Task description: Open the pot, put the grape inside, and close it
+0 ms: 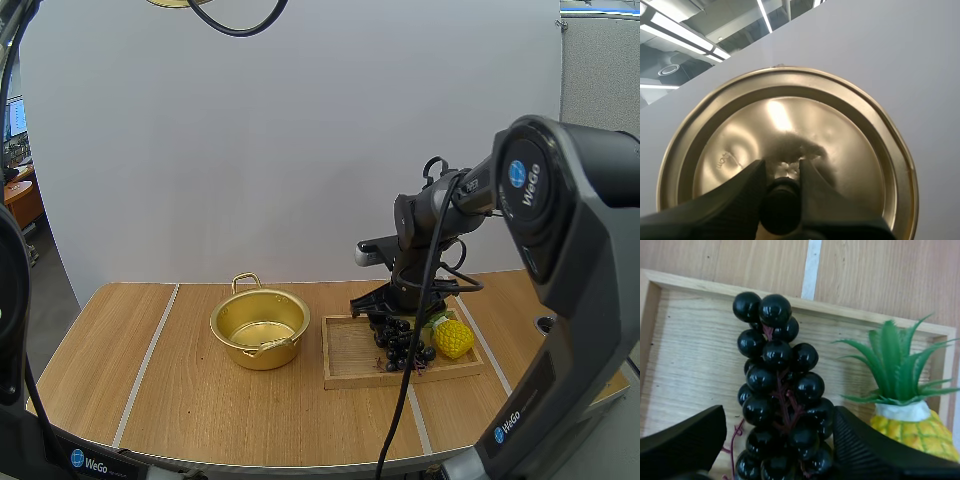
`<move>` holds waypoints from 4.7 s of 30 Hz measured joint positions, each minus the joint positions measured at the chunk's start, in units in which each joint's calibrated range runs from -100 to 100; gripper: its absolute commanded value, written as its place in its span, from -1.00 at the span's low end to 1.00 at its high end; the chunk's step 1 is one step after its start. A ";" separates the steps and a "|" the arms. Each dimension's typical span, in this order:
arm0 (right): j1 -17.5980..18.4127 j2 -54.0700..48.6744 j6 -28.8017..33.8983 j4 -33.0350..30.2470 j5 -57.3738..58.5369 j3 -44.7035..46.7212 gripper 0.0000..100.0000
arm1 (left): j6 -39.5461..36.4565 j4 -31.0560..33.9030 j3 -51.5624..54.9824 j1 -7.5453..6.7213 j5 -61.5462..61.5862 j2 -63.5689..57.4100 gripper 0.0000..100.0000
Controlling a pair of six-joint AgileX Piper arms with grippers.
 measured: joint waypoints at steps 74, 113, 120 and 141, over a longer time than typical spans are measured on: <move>2.91 -22.61 -5.42 10.38 20.87 -18.01 -1.00 | -0.08 0.00 0.00 0.00 0.00 0.00 -1.00; 17.58 8.23 -7.10 13.32 17.16 -32.96 -1.00 | -0.08 0.00 0.00 0.00 0.00 0.00 -1.00; 17.58 13.35 -7.18 13.09 13.25 -32.96 -1.00 | -0.08 0.00 0.00 0.00 0.00 0.00 -1.00; 17.58 22.21 -7.18 13.09 8.70 -32.96 -1.00 | -0.08 0.00 0.00 0.00 0.00 0.00 -1.00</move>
